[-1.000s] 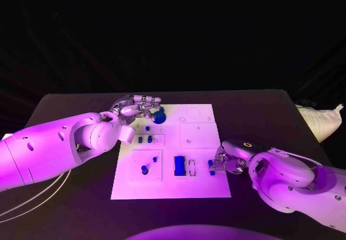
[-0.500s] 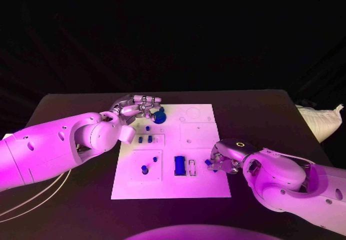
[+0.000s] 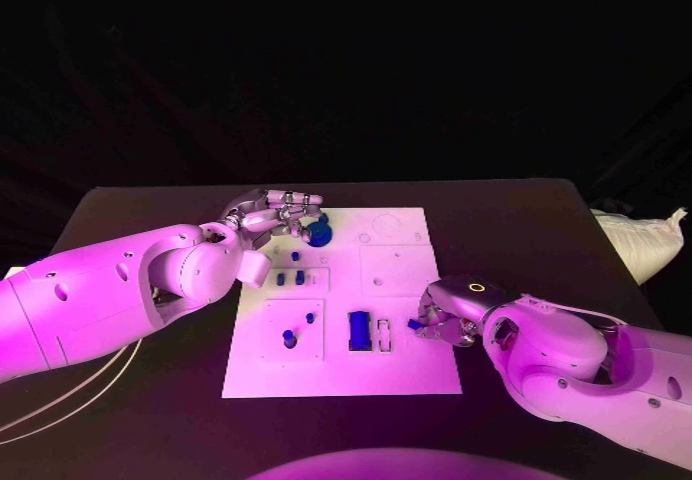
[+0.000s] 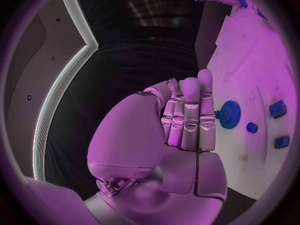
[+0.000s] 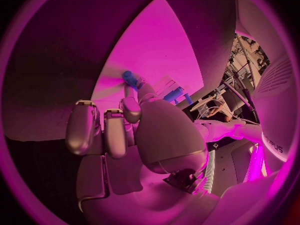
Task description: Assemble the parts on the task board
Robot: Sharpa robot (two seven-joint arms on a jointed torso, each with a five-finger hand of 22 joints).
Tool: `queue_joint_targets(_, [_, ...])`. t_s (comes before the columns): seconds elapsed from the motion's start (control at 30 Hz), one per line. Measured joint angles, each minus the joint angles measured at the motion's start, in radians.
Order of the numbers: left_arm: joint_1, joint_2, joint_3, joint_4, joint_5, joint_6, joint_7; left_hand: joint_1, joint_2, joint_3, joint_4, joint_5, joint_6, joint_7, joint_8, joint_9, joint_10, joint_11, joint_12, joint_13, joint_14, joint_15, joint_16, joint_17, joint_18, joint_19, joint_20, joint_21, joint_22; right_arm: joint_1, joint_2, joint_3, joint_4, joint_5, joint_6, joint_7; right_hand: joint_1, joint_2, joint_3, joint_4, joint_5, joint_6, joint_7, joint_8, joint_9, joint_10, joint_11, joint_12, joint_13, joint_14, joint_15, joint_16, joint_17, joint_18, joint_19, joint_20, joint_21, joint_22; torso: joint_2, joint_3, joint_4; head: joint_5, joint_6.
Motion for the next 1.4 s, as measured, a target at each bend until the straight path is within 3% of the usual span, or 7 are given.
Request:
queue_joint_targets(0.2, [0.000,0.000,0.000,0.000,-0.001,0.000,0.000,0.000,0.000,0.000,0.000,0.000,0.000,0.000,0.000,0.000,0.000,0.000,0.000,0.000,0.000,0.000,0.000,0.000,0.000,0.000,0.000,0.000,0.000,0.004,-0.004,0.004,-0.001,0.079,-0.009,0.001,-0.001,-0.011,0.067,0.046,0.107,-0.002,0.002,-0.009,0.004,-0.001,0.003,-0.008,0.000,-0.001,0.002,0.000,0.000,0.000,0.003,-0.003,0.000,0.007,0.000,0.0000,0.0006,0.000,-0.001])
queue_joint_targets(0.47, [0.000,0.000,0.000,0.000,-0.001,0.000,-0.001,0.000,0.000,0.003,-0.003,0.000,0.000,0.000,0.000,0.000,0.000,0.000,0.000,0.000,0.000,0.000,0.000,-0.001,0.000,0.000,0.000,0.000,0.000,0.010,-0.018,-0.004,0.004,0.199,-0.075,0.001,-0.079,-0.102,0.258,0.057,0.185,0.001,-0.005,-0.020,0.011,0.004,-0.003,0.000,0.018,0.006,-0.006,0.000,0.000,0.000,0.004,-0.004,0.000,0.010,0.000,0.0007,0.0009,0.002,-0.001])
queue_joint_targets(0.57, [0.000,0.001,0.000,0.000,-0.002,0.000,-0.001,0.000,0.000,0.003,-0.003,0.000,0.000,0.000,0.000,0.000,0.000,0.000,0.000,0.000,-0.001,0.001,0.000,-0.001,0.000,0.000,0.000,0.000,0.000,0.016,-0.022,-0.008,0.008,0.244,-0.090,-0.002,-0.100,-0.123,0.303,0.066,0.190,0.000,-0.007,-0.020,0.018,0.004,-0.004,0.000,0.016,0.006,-0.006,0.000,0.000,0.000,0.004,-0.004,0.000,0.012,0.000,0.0006,0.0008,0.002,-0.001])
queue_joint_targets(0.83, [-0.001,0.002,0.000,0.000,-0.002,0.000,-0.001,0.004,0.004,0.005,-0.005,0.000,0.000,0.000,0.000,0.000,0.000,0.000,0.000,0.001,-0.005,-0.002,0.000,-0.002,0.000,0.000,0.000,0.000,0.000,0.024,-0.027,-0.012,0.021,0.337,-0.124,-0.010,-0.147,-0.141,0.351,0.084,0.196,0.002,-0.005,-0.013,0.025,0.012,-0.003,0.008,0.028,0.006,-0.006,0.006,0.000,0.000,0.008,-0.008,0.006,0.027,0.000,0.0006,-0.0001,0.002,-0.001])
queue_joint_targets(1.4, [-0.001,0.002,0.000,0.000,-0.002,0.001,-0.002,0.004,0.004,0.005,-0.005,0.000,0.000,0.000,0.004,0.000,0.000,0.000,0.005,0.000,-0.006,-0.002,0.000,-0.002,0.000,0.000,0.000,0.000,0.000,0.026,0.009,-0.011,0.027,0.433,-0.211,-0.010,-0.216,-0.162,0.348,0.110,0.189,0.006,-0.006,0.003,0.046,0.026,-0.003,0.019,0.040,0.006,-0.006,0.010,0.000,0.000,0.007,-0.007,0.009,0.035,0.000,-0.0004,0.0001,0.003,-0.004])
